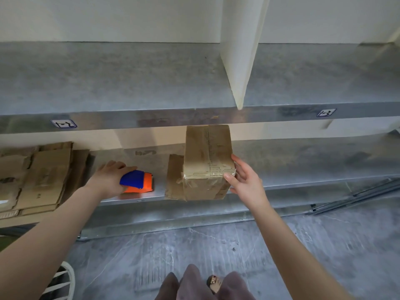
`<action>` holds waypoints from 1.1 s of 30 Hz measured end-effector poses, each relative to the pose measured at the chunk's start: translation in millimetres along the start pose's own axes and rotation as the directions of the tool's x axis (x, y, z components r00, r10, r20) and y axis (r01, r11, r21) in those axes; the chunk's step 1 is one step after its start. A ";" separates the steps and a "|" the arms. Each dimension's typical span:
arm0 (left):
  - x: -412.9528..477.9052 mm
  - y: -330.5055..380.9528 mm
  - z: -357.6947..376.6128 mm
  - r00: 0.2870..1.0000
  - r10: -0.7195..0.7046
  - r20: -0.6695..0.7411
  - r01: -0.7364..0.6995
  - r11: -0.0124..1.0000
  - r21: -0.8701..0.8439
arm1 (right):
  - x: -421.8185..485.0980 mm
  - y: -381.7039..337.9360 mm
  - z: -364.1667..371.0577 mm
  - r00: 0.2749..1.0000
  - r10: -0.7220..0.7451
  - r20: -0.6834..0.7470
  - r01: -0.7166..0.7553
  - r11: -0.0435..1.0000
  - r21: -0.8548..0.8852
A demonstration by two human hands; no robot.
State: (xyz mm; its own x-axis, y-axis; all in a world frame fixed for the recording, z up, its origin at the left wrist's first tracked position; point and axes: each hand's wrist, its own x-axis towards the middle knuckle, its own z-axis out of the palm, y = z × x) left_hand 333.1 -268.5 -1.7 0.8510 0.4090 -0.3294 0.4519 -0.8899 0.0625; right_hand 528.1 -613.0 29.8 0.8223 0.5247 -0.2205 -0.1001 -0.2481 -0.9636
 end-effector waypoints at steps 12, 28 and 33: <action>-53.7 173.5 -25.6 0.932 0.024 -0.362 -0.220 0.831 -0.512 | -11.1 -3.7 -4.2 0.995 -0.098 0.006 0.098 0.985 -0.138; -58.0 216.4 4.4 0.948 -0.255 -0.189 -0.137 0.209 -0.968 | -16.5 4.5 -1.1 0.998 -0.065 -0.009 0.063 0.989 -0.131; -43.5 220.4 4.4 0.838 -0.447 -0.312 -0.078 0.468 -0.881 | -13.8 10.7 8.7 0.982 -0.171 -0.085 0.138 0.943 -0.302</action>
State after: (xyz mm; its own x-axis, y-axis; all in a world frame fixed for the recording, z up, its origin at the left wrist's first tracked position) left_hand 394.6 -483.4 22.3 0.5945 0.8041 -0.0102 0.3804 -0.2700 0.8845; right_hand 510.8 -615.8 21.2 0.8720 0.4880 -0.0388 0.1882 -0.4074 -0.8936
